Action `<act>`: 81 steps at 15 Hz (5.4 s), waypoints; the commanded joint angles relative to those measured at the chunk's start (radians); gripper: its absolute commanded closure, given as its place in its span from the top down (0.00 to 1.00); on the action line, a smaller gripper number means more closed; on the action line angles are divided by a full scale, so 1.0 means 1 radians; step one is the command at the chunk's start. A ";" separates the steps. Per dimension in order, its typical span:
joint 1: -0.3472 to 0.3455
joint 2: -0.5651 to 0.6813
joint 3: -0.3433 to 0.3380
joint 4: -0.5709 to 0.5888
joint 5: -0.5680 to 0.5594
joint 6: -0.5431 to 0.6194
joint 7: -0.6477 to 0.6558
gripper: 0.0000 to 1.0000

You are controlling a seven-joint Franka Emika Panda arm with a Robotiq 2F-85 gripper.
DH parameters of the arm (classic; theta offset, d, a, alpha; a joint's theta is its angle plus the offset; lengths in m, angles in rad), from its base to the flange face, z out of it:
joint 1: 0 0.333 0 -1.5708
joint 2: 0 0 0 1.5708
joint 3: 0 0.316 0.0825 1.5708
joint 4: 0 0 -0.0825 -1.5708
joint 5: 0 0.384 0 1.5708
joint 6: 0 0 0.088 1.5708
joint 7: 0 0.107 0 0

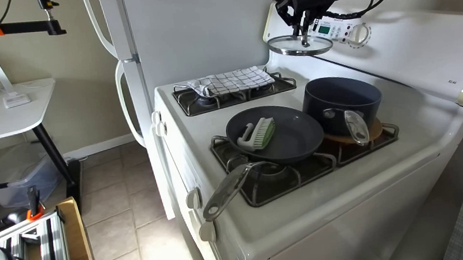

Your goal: Remove the glass lid from the pot and put it on the white towel

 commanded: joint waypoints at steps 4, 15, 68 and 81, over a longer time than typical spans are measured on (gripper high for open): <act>0.009 0.007 -0.019 0.003 0.001 -0.004 0.001 0.14; 0.060 -0.047 0.021 -0.058 0.006 0.012 -0.046 0.03; 0.337 -0.114 0.160 -0.468 0.006 0.349 0.005 0.03; 0.310 -0.054 0.189 -0.461 0.021 0.384 0.023 0.41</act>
